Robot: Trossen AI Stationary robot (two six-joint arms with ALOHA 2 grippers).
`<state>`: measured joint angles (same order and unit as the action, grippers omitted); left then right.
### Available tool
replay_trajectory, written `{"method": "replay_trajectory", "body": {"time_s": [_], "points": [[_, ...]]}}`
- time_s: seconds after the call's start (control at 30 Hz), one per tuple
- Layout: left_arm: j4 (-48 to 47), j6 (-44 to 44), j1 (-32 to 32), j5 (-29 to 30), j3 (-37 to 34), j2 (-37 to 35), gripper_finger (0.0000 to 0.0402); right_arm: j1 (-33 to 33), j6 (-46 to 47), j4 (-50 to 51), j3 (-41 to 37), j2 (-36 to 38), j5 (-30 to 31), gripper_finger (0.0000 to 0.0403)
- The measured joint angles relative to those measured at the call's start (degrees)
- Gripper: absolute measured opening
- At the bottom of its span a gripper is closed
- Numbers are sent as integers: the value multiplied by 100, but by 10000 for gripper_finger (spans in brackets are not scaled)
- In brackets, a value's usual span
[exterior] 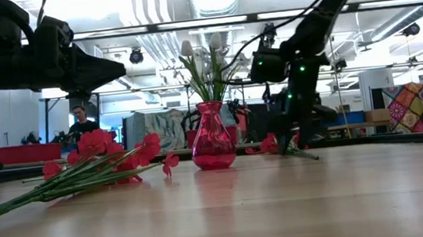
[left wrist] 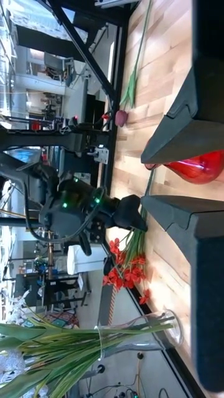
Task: Sort flowers into vase by color
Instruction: Put the top red flowers into the red vase
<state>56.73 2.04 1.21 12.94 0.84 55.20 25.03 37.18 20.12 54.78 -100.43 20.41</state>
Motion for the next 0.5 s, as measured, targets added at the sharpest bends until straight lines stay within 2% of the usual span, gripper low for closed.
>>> {"method": "replay_trajectory", "body": {"time_s": [0.13, 0.37, 0.5], "points": [[-33, 0, 1, 1, 0, 0, 78, 5, -132, 289, 322, -180, -16, 172], [-33, 0, 1, 1, 0, 0, 78, 23, -541, 362, 401, -148, 131, 32], [-32, -2, 0, 1, 0, 0, 78, -42, -633, 407, 223, 178, 444, 17]]}}
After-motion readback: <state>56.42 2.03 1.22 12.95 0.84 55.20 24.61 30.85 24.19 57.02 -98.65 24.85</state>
